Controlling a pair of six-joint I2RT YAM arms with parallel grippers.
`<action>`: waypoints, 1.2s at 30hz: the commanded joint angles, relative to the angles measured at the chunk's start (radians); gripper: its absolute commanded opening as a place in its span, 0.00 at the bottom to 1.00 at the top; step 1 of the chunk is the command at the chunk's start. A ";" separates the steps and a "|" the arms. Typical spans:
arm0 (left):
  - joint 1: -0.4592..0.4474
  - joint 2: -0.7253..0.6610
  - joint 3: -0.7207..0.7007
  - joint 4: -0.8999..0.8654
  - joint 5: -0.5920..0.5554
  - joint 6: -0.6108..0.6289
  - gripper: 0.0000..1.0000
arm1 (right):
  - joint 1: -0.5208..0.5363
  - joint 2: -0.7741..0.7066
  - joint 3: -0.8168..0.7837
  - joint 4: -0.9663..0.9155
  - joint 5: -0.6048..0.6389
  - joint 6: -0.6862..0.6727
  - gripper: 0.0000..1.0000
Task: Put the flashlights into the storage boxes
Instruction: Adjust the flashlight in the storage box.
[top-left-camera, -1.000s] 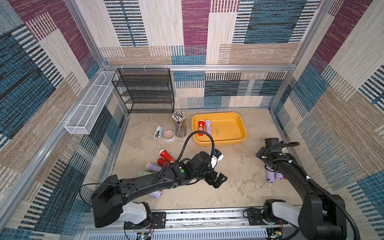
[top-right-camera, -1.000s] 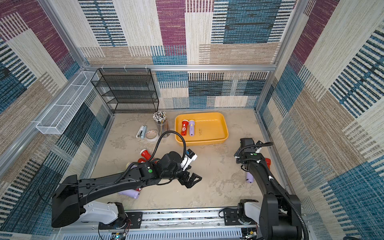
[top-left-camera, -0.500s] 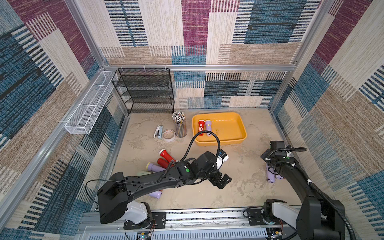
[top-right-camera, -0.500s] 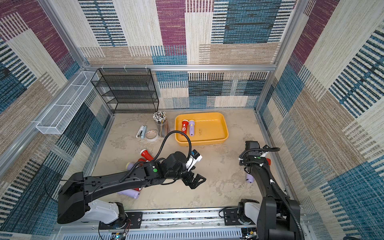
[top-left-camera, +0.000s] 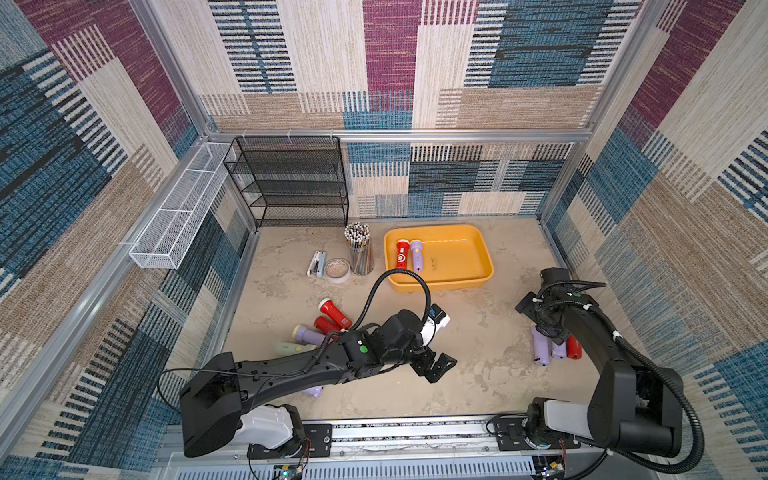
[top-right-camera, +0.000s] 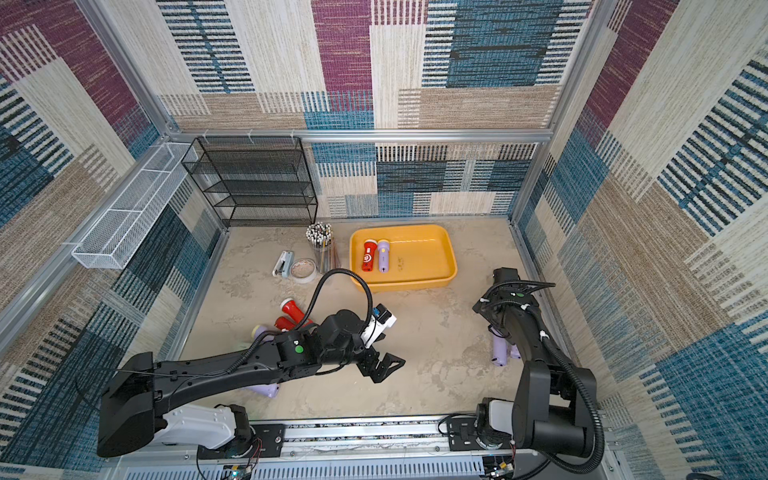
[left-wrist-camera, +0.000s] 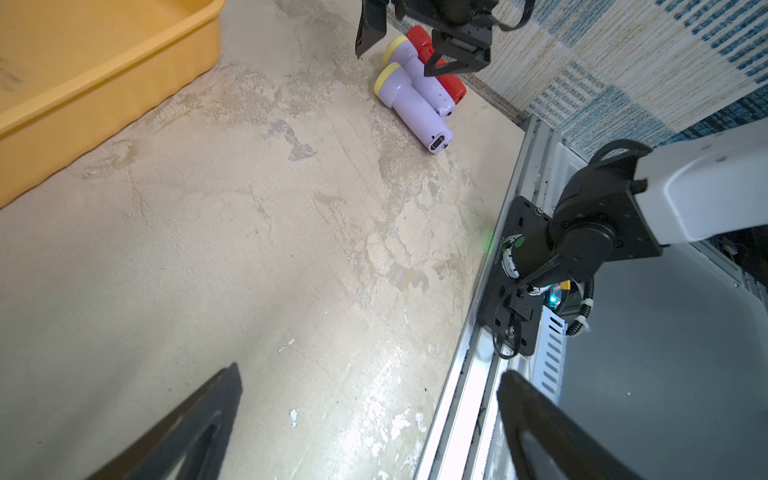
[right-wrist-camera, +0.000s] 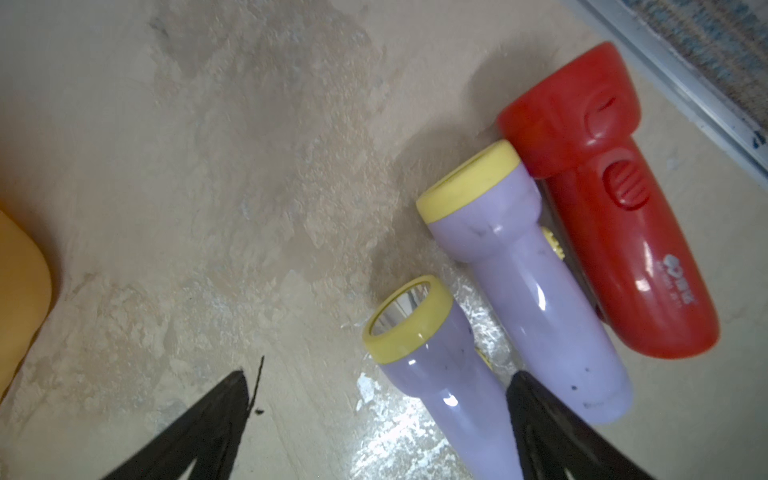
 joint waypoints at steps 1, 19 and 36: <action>0.000 -0.042 -0.030 0.038 -0.043 0.046 0.99 | 0.000 -0.012 -0.018 -0.025 0.014 0.035 1.00; 0.001 -0.046 -0.039 0.027 -0.059 0.044 0.99 | -0.135 0.031 -0.026 0.040 0.005 -0.021 1.00; 0.000 0.043 0.045 -0.032 -0.057 0.036 0.99 | -0.139 0.020 -0.081 0.113 -0.089 -0.050 1.00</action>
